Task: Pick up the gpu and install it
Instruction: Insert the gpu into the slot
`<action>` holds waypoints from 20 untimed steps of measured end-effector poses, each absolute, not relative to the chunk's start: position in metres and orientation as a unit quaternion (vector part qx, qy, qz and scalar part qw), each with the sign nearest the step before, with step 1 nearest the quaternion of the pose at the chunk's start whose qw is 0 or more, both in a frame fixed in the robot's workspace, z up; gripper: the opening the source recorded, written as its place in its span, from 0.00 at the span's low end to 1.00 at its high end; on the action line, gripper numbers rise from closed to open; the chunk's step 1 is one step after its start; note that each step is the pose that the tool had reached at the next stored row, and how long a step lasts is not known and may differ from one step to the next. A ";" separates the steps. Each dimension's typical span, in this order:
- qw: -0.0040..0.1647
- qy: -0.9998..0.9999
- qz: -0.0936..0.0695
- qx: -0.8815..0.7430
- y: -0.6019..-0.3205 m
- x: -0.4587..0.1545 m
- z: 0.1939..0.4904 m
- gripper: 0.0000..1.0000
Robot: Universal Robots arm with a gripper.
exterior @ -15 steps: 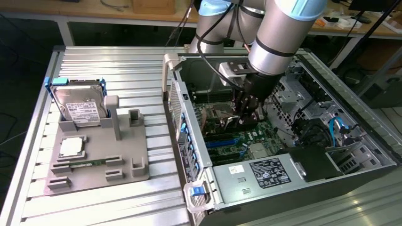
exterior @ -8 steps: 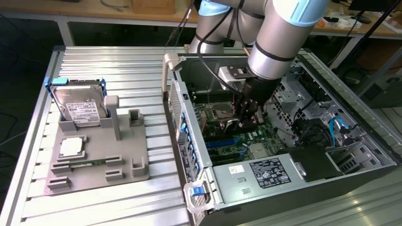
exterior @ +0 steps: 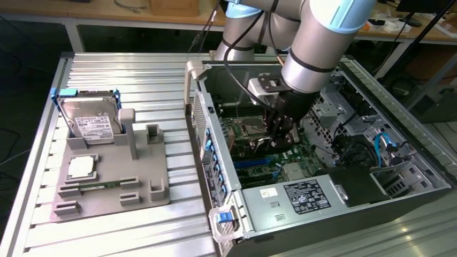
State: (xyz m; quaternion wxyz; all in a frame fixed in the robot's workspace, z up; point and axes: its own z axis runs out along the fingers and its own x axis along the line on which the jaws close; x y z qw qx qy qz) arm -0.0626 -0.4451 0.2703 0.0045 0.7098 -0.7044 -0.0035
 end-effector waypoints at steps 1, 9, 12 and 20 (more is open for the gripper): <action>0.005 -0.704 -0.003 0.710 -0.446 -0.063 0.270 0.27; 0.005 -0.704 -0.003 0.710 -0.449 -0.063 0.270 0.27; 0.005 -0.704 -0.003 0.710 -0.449 -0.063 0.270 0.27; 0.005 -0.704 -0.003 0.710 -0.449 -0.070 0.270 0.27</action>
